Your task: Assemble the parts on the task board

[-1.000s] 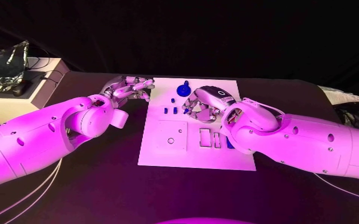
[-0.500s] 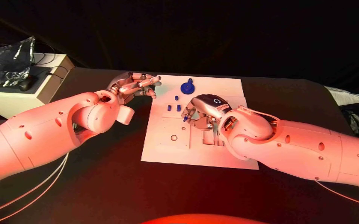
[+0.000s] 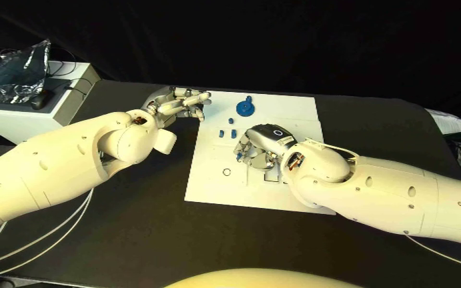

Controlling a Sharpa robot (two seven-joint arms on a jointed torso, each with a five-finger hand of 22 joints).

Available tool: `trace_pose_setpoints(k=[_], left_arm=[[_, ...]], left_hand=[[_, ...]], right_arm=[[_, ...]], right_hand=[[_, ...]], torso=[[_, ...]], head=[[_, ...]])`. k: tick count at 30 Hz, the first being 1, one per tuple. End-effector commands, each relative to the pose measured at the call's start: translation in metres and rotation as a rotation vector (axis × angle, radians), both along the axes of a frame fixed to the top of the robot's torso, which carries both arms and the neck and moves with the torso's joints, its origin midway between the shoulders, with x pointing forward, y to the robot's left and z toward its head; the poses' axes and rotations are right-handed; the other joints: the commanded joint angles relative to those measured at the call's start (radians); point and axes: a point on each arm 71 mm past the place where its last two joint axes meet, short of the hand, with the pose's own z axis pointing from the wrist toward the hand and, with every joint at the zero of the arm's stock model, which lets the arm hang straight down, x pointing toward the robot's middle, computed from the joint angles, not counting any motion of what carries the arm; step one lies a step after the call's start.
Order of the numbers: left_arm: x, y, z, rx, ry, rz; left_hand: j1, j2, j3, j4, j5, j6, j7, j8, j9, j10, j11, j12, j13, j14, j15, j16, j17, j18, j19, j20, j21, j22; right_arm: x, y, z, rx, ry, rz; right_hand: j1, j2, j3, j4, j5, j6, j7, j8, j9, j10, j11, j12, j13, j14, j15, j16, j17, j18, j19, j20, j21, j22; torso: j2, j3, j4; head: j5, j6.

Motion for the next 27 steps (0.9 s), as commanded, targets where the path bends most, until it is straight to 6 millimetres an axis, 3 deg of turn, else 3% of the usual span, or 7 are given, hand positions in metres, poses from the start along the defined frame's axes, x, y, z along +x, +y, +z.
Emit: trace_pose_setpoints(k=[1, 13, 18, 27], left_arm=[[-0.0004, -0.0016, 0.0006, -0.010, -0.002, -0.014], [0.0012, 0.0015, -0.0011, -0.005, 0.004, -0.011], [0.0016, 0.0022, -0.0016, -0.004, 0.007, -0.011], [0.0027, 0.0041, -0.0027, -0.001, 0.010, -0.008]], left_hand=[[-0.001, -0.004, 0.000, -0.003, 0.004, -0.006, 0.000, 0.004, 0.001, -0.008, 0.000, 0.002, -0.001, -0.007, 0.001, 0.003, -0.001, -0.012, -0.001, 0.006, -0.004, 0.001], [-0.001, -0.005, 0.001, -0.003, 0.005, -0.014, 0.002, 0.005, 0.001, -0.013, 0.001, 0.002, -0.001, -0.008, 0.002, 0.005, -0.002, -0.011, -0.001, 0.007, -0.006, 0.002], [-0.001, -0.005, 0.001, -0.003, 0.005, -0.014, 0.002, 0.005, 0.001, -0.013, 0.001, 0.002, -0.001, -0.008, 0.002, 0.005, -0.002, -0.011, -0.001, 0.007, -0.006, 0.002], [-0.001, -0.005, 0.002, -0.003, 0.004, -0.014, 0.001, 0.005, 0.001, -0.015, 0.002, 0.002, -0.001, -0.008, 0.003, 0.005, -0.003, -0.011, -0.001, 0.007, -0.006, 0.003]], right_arm=[[-0.0012, 0.0006, -0.0024, -0.021, -0.001, 0.015], [0.0001, -0.0027, -0.0046, -0.032, -0.003, 0.008], [-0.0012, -0.0036, -0.0040, -0.031, -0.004, 0.009], [-0.0048, -0.0038, -0.0012, -0.014, -0.021, 0.009]], right_hand=[[0.000, 0.013, 0.004, -0.004, 0.002, 0.008, 0.003, 0.001, 0.034, 0.013, -0.009, 0.006, 0.002, -0.008, 0.000, -0.002, -0.001, 0.013, 0.009, -0.001, -0.004, 0.039], [0.000, 0.013, 0.004, -0.004, 0.002, 0.008, 0.003, 0.001, 0.034, 0.013, -0.009, 0.006, 0.002, -0.008, 0.000, -0.002, -0.001, 0.013, 0.009, -0.001, -0.004, 0.039], [0.000, 0.013, 0.004, -0.004, 0.002, 0.008, 0.003, 0.001, 0.034, 0.013, -0.009, 0.006, 0.002, -0.008, 0.000, -0.002, -0.001, 0.013, 0.009, -0.001, -0.004, 0.039], [0.000, 0.013, 0.005, -0.005, 0.002, 0.009, 0.003, 0.001, 0.034, 0.014, -0.009, 0.006, 0.002, -0.008, 0.000, -0.002, -0.003, 0.012, 0.011, -0.001, -0.010, 0.039]], torso=[[-0.001, -0.0012, 0.0007], [-0.001, -0.0019, -0.0003], [-0.001, -0.0001, 0.0002], [-0.001, -0.0002, 0.0005]], head=[[0.002, -0.004], [0.008, -0.012], [0.010, -0.015], [0.012, -0.017]])
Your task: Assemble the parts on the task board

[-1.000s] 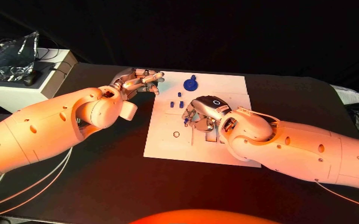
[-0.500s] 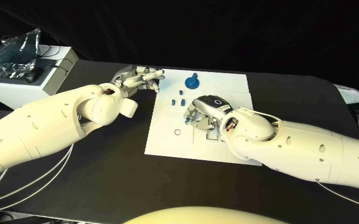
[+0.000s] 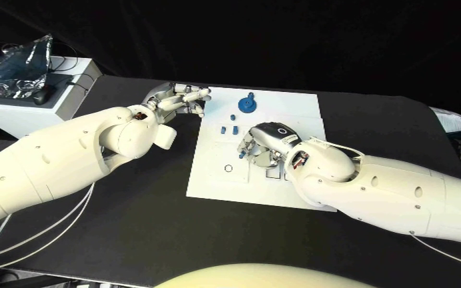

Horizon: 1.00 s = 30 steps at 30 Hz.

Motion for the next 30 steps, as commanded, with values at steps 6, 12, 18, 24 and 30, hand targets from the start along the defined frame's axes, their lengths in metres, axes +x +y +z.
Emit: trace_pose_setpoints(k=[6, 12, 18, 24, 30], left_arm=[[0.0002, -0.0023, -0.0004, -0.010, 0.003, -0.021], [0.0002, -0.0025, -0.0006, -0.009, 0.005, -0.023], [-0.0003, -0.0031, -0.0003, -0.009, 0.005, -0.025], [-0.0006, -0.0036, -0.0002, -0.009, 0.005, -0.027], [-0.0006, -0.0028, -0.0003, -0.007, 0.005, -0.026]], left_hand=[[-0.001, -0.005, 0.002, -0.003, 0.004, -0.004, -0.002, 0.006, 0.001, -0.008, 0.000, 0.003, -0.001, -0.006, -0.001, 0.005, -0.002, -0.011, -0.001, 0.007, -0.008, 0.001], [-0.001, -0.005, 0.002, -0.003, 0.004, -0.004, -0.001, 0.006, 0.001, -0.010, 0.001, 0.002, -0.001, -0.006, -0.001, 0.006, -0.002, -0.011, -0.001, 0.008, -0.008, 0.002], [-0.001, -0.005, 0.003, -0.003, 0.004, -0.003, -0.001, 0.006, 0.002, -0.014, 0.002, 0.001, -0.001, -0.007, 0.000, 0.006, -0.003, -0.011, -0.001, 0.008, -0.009, 0.002], [-0.001, -0.004, 0.003, -0.003, 0.004, -0.001, -0.002, 0.006, 0.002, -0.014, 0.002, 0.000, -0.001, -0.007, 0.000, 0.007, -0.003, -0.010, -0.001, 0.008, -0.009, 0.003], [-0.001, -0.004, 0.003, -0.003, 0.004, -0.001, -0.002, 0.006, 0.002, -0.014, 0.002, 0.000, -0.001, -0.007, 0.000, 0.007, -0.003, -0.010, -0.001, 0.008, -0.009, 0.003]], right_arm=[[-0.0041, 0.0018, 0.0010, -0.008, -0.018, 0.014], [-0.0039, 0.0023, -0.0015, -0.033, 0.000, 0.010], [-0.0030, 0.0023, -0.0040, -0.064, 0.015, -0.007], [-0.0019, 0.0018, -0.0044, -0.085, 0.005, -0.027], [-0.0022, 0.0010, -0.0032, -0.086, -0.015, -0.035]], right_hand=[[-0.001, 0.007, 0.005, 0.000, 0.002, 0.010, 0.002, 0.001, 0.029, 0.012, -0.004, 0.004, 0.001, -0.009, 0.000, -0.002, -0.001, 0.015, 0.007, 0.003, -0.005, 0.039], [-0.001, 0.007, 0.006, 0.000, 0.001, 0.011, 0.002, 0.001, 0.029, 0.012, -0.004, 0.004, 0.000, -0.009, 0.000, -0.001, -0.001, 0.015, 0.008, 0.002, -0.005, 0.040], [-0.002, 0.007, 0.006, 0.000, 0.000, 0.010, 0.002, 0.000, 0.029, 0.011, -0.003, 0.004, 0.000, -0.009, 0.000, -0.002, -0.003, 0.015, 0.007, 0.003, -0.012, 0.039], [-0.001, 0.007, 0.006, -0.001, 0.001, 0.009, 0.002, 0.001, 0.029, 0.011, -0.003, 0.004, 0.001, -0.010, 0.000, -0.004, -0.006, 0.016, 0.007, 0.003, -0.016, 0.038], [-0.001, 0.007, 0.007, -0.001, 0.001, 0.010, 0.002, 0.001, 0.028, 0.010, -0.003, 0.004, 0.000, -0.010, 0.000, -0.005, -0.007, 0.016, 0.007, 0.003, -0.016, 0.038]], torso=[[0.000, -0.0004, -0.0003], [0.000, -0.0005, -0.0004], [-0.001, -0.0022, 0.0001], [-0.001, -0.0018, 0.0018], [0.000, -0.0007, -0.0009]], head=[[0.003, -0.002], [0.003, -0.001], [0.002, -0.001], [0.003, -0.004], [0.003, 0.000]])
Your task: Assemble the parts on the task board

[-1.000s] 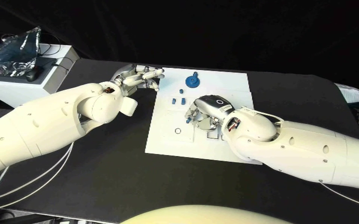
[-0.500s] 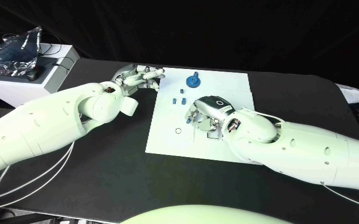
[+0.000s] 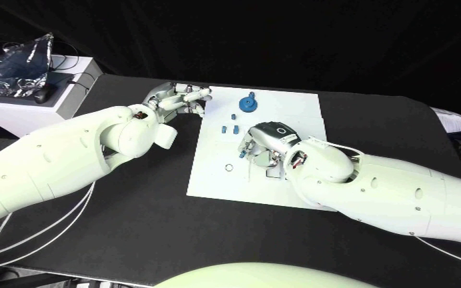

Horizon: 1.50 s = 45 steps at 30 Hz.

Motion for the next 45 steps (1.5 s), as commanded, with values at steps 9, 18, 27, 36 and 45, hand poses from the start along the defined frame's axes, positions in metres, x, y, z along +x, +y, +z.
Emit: trace_pose_setpoints(k=[9, 18, 27, 36, 45], left_arm=[[-0.0006, -0.0027, 0.0003, -0.008, -0.004, -0.017], [-0.0003, -0.0019, -0.0003, -0.007, -0.002, -0.015], [-0.0004, -0.0019, -0.0005, -0.007, 0.000, -0.017], [-0.0007, -0.0016, -0.0004, -0.006, 0.002, -0.018], [-0.0011, -0.0010, -0.0004, -0.004, 0.005, -0.019]], left_hand=[[0.000, -0.004, 0.003, -0.003, 0.004, 0.001, -0.002, 0.006, 0.002, -0.008, 0.002, -0.001, -0.001, -0.007, 0.000, 0.007, -0.002, -0.010, 0.000, 0.008, -0.006, 0.002], [0.000, -0.004, 0.003, -0.003, 0.004, 0.001, -0.002, 0.006, 0.002, -0.008, 0.002, -0.001, -0.001, -0.007, 0.000, 0.007, -0.002, -0.010, 0.000, 0.008, -0.006, 0.002], [0.000, -0.004, 0.004, -0.003, 0.004, 0.001, -0.002, 0.006, 0.002, -0.009, 0.002, -0.002, -0.001, -0.008, 0.000, 0.008, -0.002, -0.010, 0.000, 0.009, -0.007, 0.004], [0.001, -0.004, 0.004, -0.003, 0.004, 0.002, -0.003, 0.007, 0.002, -0.009, 0.002, -0.002, -0.001, -0.008, 0.000, 0.009, -0.003, -0.010, 0.000, 0.009, -0.008, 0.004], [0.000, -0.004, 0.004, -0.003, 0.004, 0.004, -0.003, 0.007, 0.002, -0.011, 0.002, -0.002, -0.001, -0.009, 0.001, 0.009, -0.003, -0.010, 0.000, 0.009, -0.009, 0.005]], right_arm=[[-0.0025, -0.0024, -0.0024, -0.031, -0.024, -0.018], [-0.0030, -0.0016, -0.0014, -0.019, -0.032, -0.017], [-0.0028, -0.0008, -0.0007, -0.018, -0.045, -0.018], [-0.0035, 0.0037, -0.0011, -0.045, -0.059, -0.003], [-0.0043, 0.0058, -0.0026, -0.094, -0.069, 0.015]], right_hand=[[-0.001, 0.006, 0.008, -0.003, 0.001, 0.010, 0.003, 0.007, 0.029, 0.009, 0.000, 0.005, 0.001, -0.004, -0.001, -0.003, 0.001, 0.008, 0.007, -0.002, -0.001, 0.039], [-0.002, 0.006, 0.010, -0.003, -0.001, 0.010, 0.003, 0.006, 0.028, 0.010, 0.000, 0.005, 0.001, -0.004, -0.001, -0.003, 0.001, 0.008, 0.008, -0.002, 0.001, 0.040], [-0.002, 0.006, 0.010, -0.003, -0.001, 0.010, 0.003, 0.006, 0.028, 0.010, 0.000, 0.005, 0.001, -0.004, -0.001, -0.003, 0.001, 0.008, 0.008, -0.002, 0.001, 0.040], [-0.001, 0.004, 0.012, -0.004, -0.002, 0.011, 0.003, 0.006, 0.028, 0.009, 0.000, 0.005, 0.001, -0.004, -0.001, -0.001, 0.003, 0.008, 0.008, -0.002, 0.005, 0.041], [-0.001, 0.004, 0.012, -0.003, -0.004, 0.011, 0.003, 0.006, 0.028, 0.009, 0.000, 0.005, 0.001, -0.004, -0.001, 0.000, 0.004, 0.007, 0.008, -0.002, 0.005, 0.041]], torso=[[0.001, 0.0014, -0.0014], [0.002, 0.0016, -0.0024], [0.002, 0.0003, -0.0013], [0.001, 0.0001, -0.0020], [0.001, 0.0006, -0.0012]], head=[[0.001, 0.007], [0.000, 0.008], [-0.001, 0.006], [-0.001, 0.005], [-0.001, 0.004]])
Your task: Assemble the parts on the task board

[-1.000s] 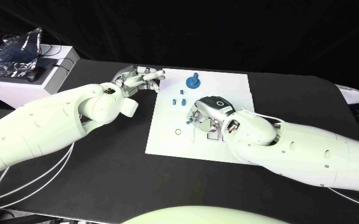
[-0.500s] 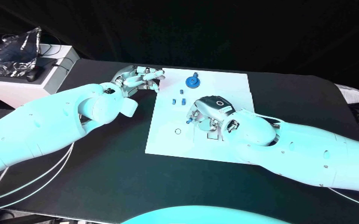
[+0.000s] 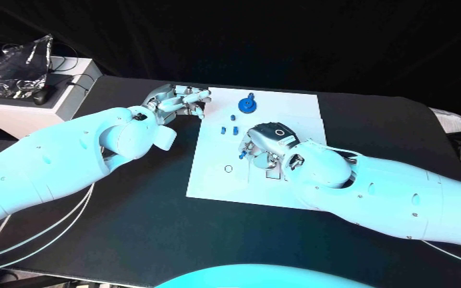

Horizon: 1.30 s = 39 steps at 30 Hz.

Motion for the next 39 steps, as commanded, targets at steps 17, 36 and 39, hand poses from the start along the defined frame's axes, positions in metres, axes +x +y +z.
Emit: trace_pose_setpoints(k=[17, 36, 39], left_arm=[[-0.001, -0.001, 0.001, -0.006, 0.000, -0.019], [-0.001, -0.002, 0.000, -0.005, 0.006, -0.020], [-0.001, -0.002, 0.000, -0.004, 0.006, -0.020]], left_hand=[[0.000, -0.004, 0.003, -0.003, 0.004, 0.005, -0.003, 0.007, 0.002, -0.008, -0.001, -0.003, -0.001, -0.009, 0.001, 0.005, -0.002, -0.010, 0.001, 0.009, -0.006, 0.001], [0.000, -0.004, 0.002, -0.002, 0.004, 0.005, -0.003, 0.007, 0.002, -0.008, -0.001, -0.002, -0.001, -0.010, 0.001, 0.005, -0.003, -0.010, 0.001, 0.009, -0.008, 0.003], [0.000, -0.004, 0.002, -0.002, 0.003, 0.004, -0.003, 0.006, 0.002, -0.010, -0.001, -0.003, -0.001, -0.010, 0.001, 0.005, -0.003, -0.010, 0.000, 0.009, -0.009, 0.003]], right_arm=[[-0.006, 0.009, -0.005, -0.156, -0.021, 0.054], [-0.005, 0.010, -0.003, -0.080, -0.032, 0.061], [-0.004, 0.009, -0.003, -0.071, -0.034, 0.056]], right_hand=[[0.000, 0.007, 0.002, 0.003, 0.000, 0.009, 0.004, 0.004, 0.026, 0.005, 0.002, 0.004, 0.001, -0.005, 0.000, 0.001, 0.002, 0.019, 0.006, -0.001, 0.005, 0.042], [-0.021, -0.099, -0.096, 0.095, -0.005, -0.132, 0.023, 0.001, -0.014, -0.197, 0.057, 0.007, -0.001, -0.018, 0.038, -0.060, -0.060, 0.056, -0.001, 0.036, -0.164, -0.011], [0.006, -0.105, -0.137, 0.119, -0.009, -0.143, 0.021, 0.001, -0.014, -0.223, 0.062, 0.008, -0.001, -0.016, 0.041, -0.077, -0.069, 0.061, 0.010, 0.042, -0.194, -0.031]], torso=[[0.000, 0.0007, -0.0005], [0.001, 0.0006, 0.0007], [0.000, 0.0013, 0.0006]], head=[[-0.001, -0.004], [-0.002, -0.002], [-0.002, -0.001]])
